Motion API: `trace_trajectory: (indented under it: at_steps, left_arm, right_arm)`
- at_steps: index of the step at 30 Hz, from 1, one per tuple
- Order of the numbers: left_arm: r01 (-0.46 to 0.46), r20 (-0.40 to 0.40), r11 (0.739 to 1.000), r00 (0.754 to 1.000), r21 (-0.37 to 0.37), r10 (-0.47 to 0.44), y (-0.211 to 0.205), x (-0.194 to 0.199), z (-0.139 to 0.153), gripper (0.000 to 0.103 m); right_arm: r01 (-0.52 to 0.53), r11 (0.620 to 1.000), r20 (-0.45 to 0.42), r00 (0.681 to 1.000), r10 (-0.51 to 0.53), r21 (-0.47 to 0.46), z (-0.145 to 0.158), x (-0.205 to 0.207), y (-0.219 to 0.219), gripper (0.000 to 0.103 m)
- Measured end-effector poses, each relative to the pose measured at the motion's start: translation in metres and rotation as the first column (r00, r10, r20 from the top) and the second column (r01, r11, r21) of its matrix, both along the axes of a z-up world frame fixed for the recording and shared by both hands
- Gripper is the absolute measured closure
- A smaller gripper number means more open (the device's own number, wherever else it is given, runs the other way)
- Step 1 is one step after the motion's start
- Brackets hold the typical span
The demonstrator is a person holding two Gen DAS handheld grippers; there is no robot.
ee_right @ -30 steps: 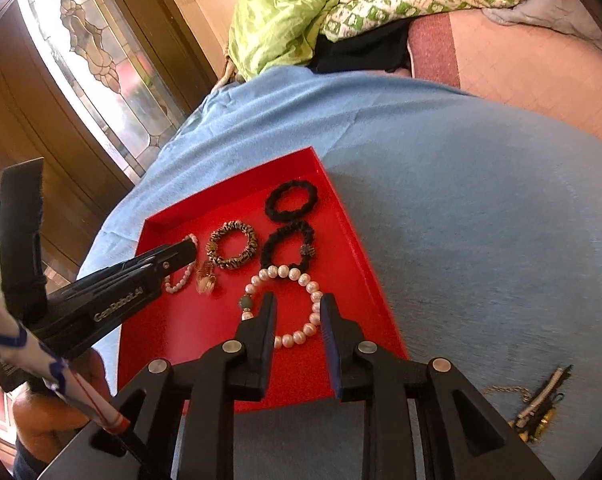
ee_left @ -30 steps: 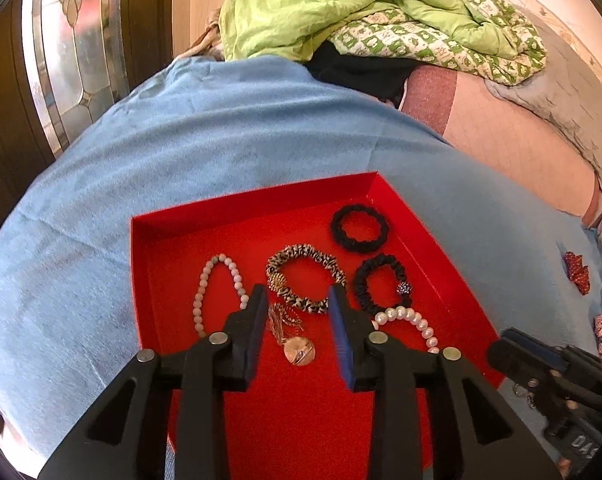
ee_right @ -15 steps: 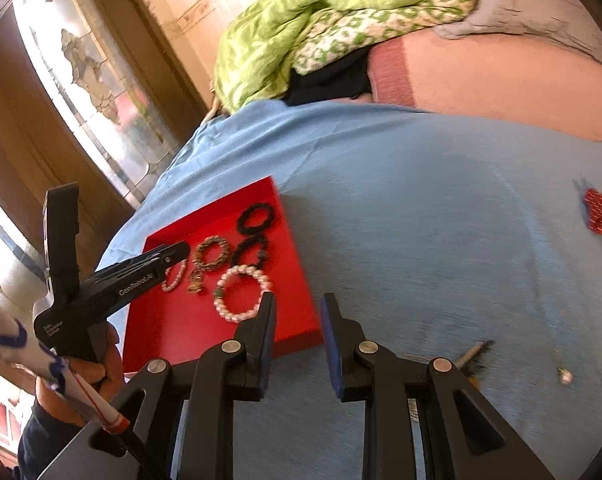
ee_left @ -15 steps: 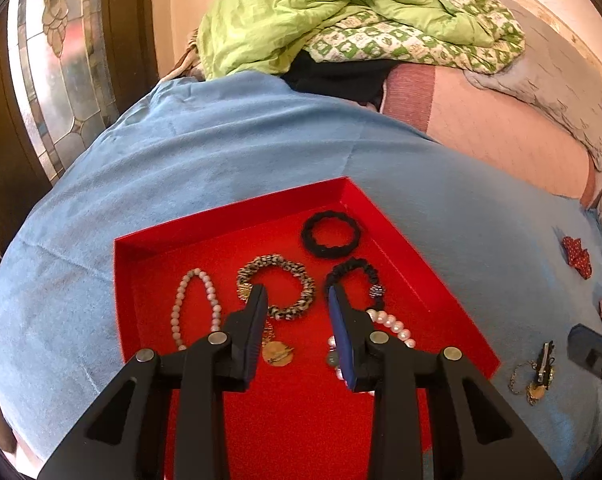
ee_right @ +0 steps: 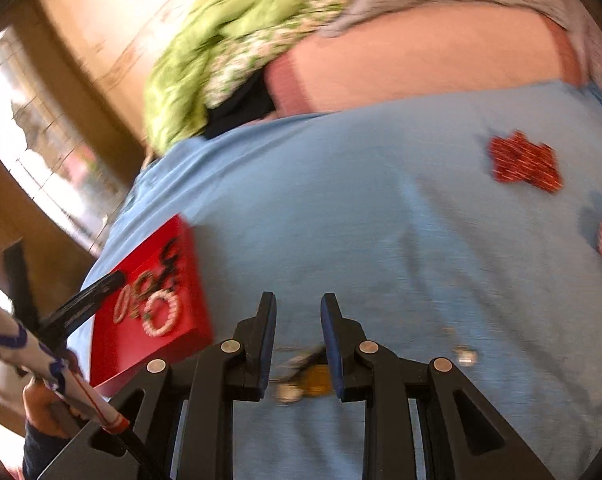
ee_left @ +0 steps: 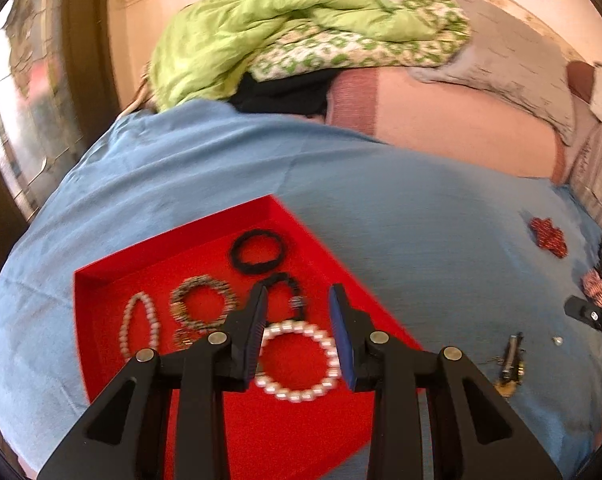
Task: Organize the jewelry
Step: 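Move both tools back to the remaining jewelry beside the tray, then close the left tool on the keychain while the right tool grasps the pearl drop earring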
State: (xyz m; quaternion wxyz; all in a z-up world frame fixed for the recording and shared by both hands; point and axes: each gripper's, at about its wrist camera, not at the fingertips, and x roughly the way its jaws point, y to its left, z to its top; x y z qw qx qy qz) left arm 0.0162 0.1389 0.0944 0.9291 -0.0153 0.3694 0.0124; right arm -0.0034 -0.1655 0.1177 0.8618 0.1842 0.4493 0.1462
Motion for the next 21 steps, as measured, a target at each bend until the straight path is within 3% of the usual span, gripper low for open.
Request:
trace_trajectory:
  at_steps: [5, 10, 17, 21]
  left_arm:
    - [0.113, -0.006, 0.993, 0.994, -0.026, -0.113, -0.034, 0.001, -0.001, 0.073]
    - [0.228, -0.041, 0.971, 0.972, -0.07, -0.231, -0.07, 0.004, -0.008, 0.073]
    - [0.305, -0.068, 0.95, 0.948, -0.071, -0.31, -0.101, 0.006, -0.015, 0.073]
    - [0.344, -0.071, 0.936, 0.934, -0.076, -0.349, -0.109, 0.002, -0.017, 0.073]
  right_arm:
    - [0.062, 0.998, -0.043, 0.997, -0.063, -0.019, -0.01, 0.001, -0.037, 0.078]
    - [0.07, 0.996, -0.081, 0.994, -0.075, -0.063, -0.02, -0.001, -0.053, 0.078]
    - [-0.016, 0.992, -0.144, 0.99, -0.002, -0.128, -0.045, -0.006, -0.051, 0.078]
    - [-0.072, 0.972, -0.152, 0.988, 0.039, -0.222, -0.057, -0.006, -0.04, 0.078]
